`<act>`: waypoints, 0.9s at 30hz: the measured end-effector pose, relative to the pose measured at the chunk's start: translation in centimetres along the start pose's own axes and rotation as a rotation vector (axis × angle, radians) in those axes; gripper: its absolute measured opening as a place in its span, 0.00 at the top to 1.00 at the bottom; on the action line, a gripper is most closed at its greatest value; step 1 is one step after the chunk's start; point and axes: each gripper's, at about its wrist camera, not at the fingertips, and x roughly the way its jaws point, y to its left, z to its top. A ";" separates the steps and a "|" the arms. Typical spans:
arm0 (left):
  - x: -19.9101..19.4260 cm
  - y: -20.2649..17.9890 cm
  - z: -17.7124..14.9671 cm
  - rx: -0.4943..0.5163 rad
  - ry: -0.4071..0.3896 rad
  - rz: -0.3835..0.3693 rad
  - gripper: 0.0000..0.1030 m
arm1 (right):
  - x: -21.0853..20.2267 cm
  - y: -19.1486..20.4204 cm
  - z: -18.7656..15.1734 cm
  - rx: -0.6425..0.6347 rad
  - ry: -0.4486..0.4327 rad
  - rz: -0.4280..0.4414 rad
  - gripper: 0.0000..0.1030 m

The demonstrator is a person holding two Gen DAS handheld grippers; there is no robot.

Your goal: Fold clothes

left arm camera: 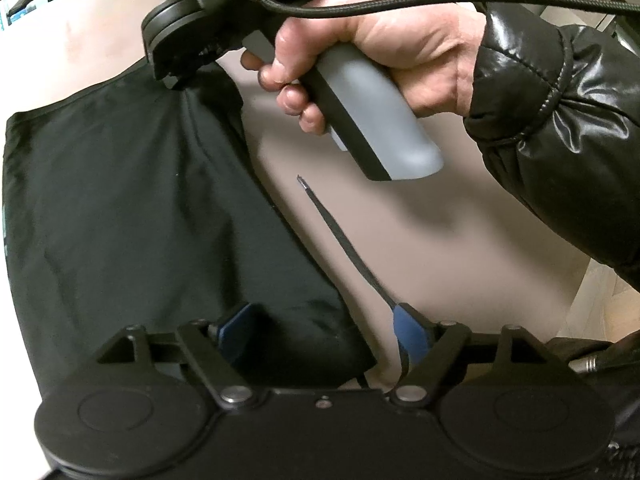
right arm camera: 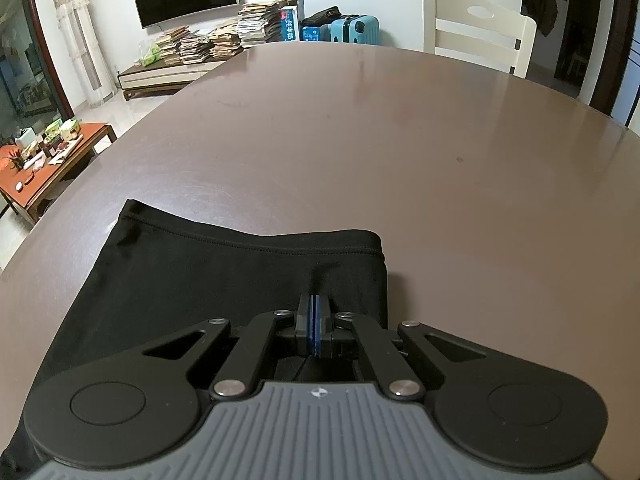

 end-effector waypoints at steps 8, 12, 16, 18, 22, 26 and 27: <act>-1.7 0.5 -0.3 -0.049 -0.036 0.056 0.25 | -1.6 -0.7 -0.9 0.038 -0.044 0.106 0.76; -3.2 1.6 -1.4 -0.105 -0.065 0.117 0.25 | -5.7 0.0 -3.8 -0.023 -0.096 0.162 0.76; -4.5 3.2 -3.1 -0.191 -0.084 0.194 0.43 | -9.4 -0.7 -8.6 -0.012 -0.073 0.213 0.91; -4.7 3.6 -3.1 -0.204 -0.087 0.231 0.65 | -10.3 -1.0 -10.1 0.006 -0.059 0.230 0.93; -4.9 4.1 -3.5 -0.236 -0.088 0.264 0.78 | -12.8 -1.2 -13.8 0.058 -0.052 0.233 0.95; -4.4 3.1 -3.6 -0.205 -0.079 0.266 0.78 | -13.9 0.6 -14.3 -0.029 -0.069 0.251 0.95; -4.6 3.0 -3.6 -0.203 -0.083 0.263 0.78 | -14.1 1.1 -14.2 -0.053 -0.076 0.259 0.95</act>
